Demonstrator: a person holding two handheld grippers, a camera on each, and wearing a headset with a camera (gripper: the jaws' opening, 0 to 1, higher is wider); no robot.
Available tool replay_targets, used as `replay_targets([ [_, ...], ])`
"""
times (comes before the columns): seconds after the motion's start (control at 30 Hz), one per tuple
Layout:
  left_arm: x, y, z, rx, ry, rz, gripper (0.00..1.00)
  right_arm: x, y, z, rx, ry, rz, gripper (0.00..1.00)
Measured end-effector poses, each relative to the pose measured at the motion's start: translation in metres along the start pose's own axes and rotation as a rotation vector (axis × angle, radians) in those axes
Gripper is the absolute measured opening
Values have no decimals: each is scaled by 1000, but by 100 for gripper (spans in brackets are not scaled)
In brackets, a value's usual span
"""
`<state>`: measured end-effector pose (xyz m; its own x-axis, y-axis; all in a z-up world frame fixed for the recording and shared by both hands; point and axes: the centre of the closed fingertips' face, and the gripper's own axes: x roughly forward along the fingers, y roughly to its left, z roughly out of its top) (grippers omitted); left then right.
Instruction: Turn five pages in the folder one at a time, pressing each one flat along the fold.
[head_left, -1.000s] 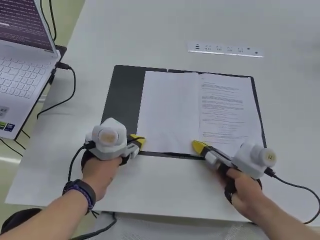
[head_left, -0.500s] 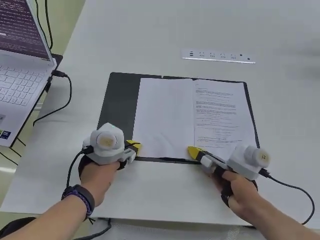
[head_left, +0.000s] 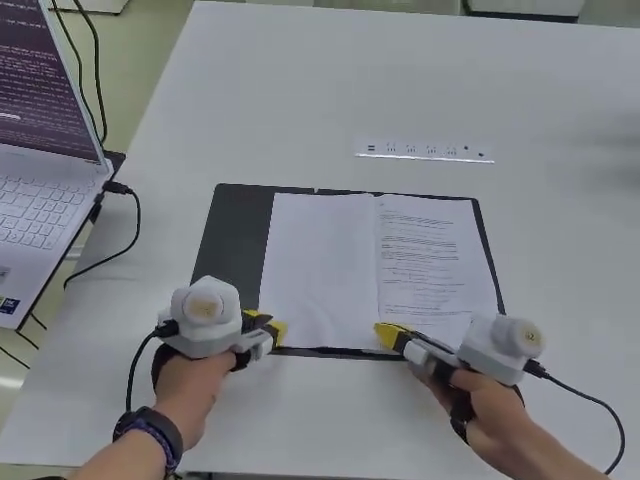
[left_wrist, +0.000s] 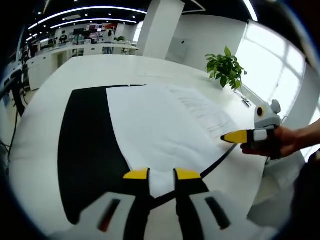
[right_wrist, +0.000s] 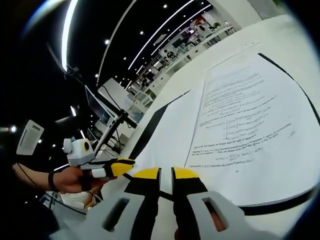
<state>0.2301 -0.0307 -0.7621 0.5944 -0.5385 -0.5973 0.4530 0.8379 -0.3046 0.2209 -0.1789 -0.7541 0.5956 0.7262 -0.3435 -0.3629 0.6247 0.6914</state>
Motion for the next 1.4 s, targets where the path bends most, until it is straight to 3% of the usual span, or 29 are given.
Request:
replay_targets([
  [0.43, -27, -7, 26, 45, -30, 12, 39, -43, -9, 25, -114, -10, -41, 30],
  [0.67, -47, -4, 38, 75, -65, 29, 46, -69, -17, 32, -184, 14, -73, 39],
  [0.83, -63, -11, 54, 120, -110, 28, 51, -90, -21, 47, -241, -1, -102, 43],
  [1.03, -78, -17, 67, 172, -137, 35, 55, -107, -17, 60, -308, -10, -121, 48],
  [1.2, -92, -24, 77, 214, -170, 35, 68, -127, -12, 70, -332, -45, -145, 55],
  [1.4, -105, -32, 83, 255, -193, 31, 66, -145, -8, 69, -365, -45, -173, 57],
])
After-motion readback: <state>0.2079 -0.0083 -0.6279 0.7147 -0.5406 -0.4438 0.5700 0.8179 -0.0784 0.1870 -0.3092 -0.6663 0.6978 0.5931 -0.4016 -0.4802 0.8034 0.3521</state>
